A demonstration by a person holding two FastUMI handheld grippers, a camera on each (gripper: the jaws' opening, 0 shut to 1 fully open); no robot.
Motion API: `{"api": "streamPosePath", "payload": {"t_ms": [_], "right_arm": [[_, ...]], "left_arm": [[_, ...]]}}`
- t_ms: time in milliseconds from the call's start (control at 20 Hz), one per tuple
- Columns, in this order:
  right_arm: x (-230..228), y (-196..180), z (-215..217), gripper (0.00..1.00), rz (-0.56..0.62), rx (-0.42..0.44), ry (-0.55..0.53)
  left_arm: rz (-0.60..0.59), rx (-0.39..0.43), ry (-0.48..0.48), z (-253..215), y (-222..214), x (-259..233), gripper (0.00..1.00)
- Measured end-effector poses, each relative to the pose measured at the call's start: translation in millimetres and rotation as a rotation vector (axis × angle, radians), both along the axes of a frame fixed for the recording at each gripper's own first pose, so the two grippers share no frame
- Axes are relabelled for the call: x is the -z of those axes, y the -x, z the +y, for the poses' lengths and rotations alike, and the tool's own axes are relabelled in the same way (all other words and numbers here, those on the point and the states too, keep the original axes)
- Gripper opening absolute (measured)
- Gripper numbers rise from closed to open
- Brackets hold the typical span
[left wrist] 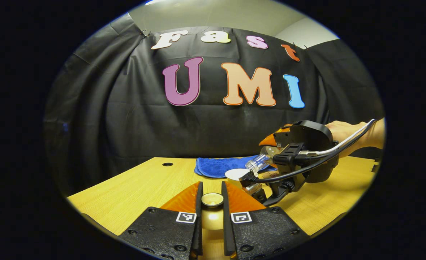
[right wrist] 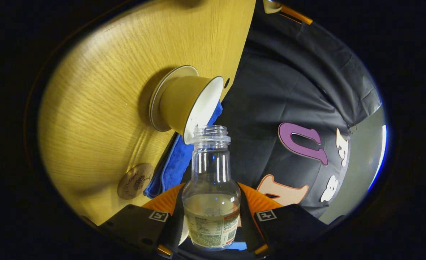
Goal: Open the teacup lid with one hand, grasp the water bottle and pour water into the teacup with the other hand; after pouring, place the water bottle on the coaster and then close the teacup lid.
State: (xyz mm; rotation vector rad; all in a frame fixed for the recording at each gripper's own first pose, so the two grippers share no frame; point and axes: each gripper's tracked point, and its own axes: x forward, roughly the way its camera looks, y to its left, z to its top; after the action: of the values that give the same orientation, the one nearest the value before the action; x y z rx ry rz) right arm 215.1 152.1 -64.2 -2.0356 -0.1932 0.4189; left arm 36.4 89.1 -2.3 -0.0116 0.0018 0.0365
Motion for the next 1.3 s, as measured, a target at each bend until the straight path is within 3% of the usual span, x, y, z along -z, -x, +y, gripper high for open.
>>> {"api": "streamPosePath", "payload": {"t_ms": [650,1300], "right_arm": [[2.7,1.7,7.8,0.72,-0.013,-0.042,0.098],[3.7,1.8,8.0,0.72,-0.01,-0.063,0.08]], "left_arm": [[0.0,-0.002,0.0,0.1,-0.7,-0.2,0.2],[0.0,-0.006,0.0,0.3,-0.5,1.5,0.2]]}}
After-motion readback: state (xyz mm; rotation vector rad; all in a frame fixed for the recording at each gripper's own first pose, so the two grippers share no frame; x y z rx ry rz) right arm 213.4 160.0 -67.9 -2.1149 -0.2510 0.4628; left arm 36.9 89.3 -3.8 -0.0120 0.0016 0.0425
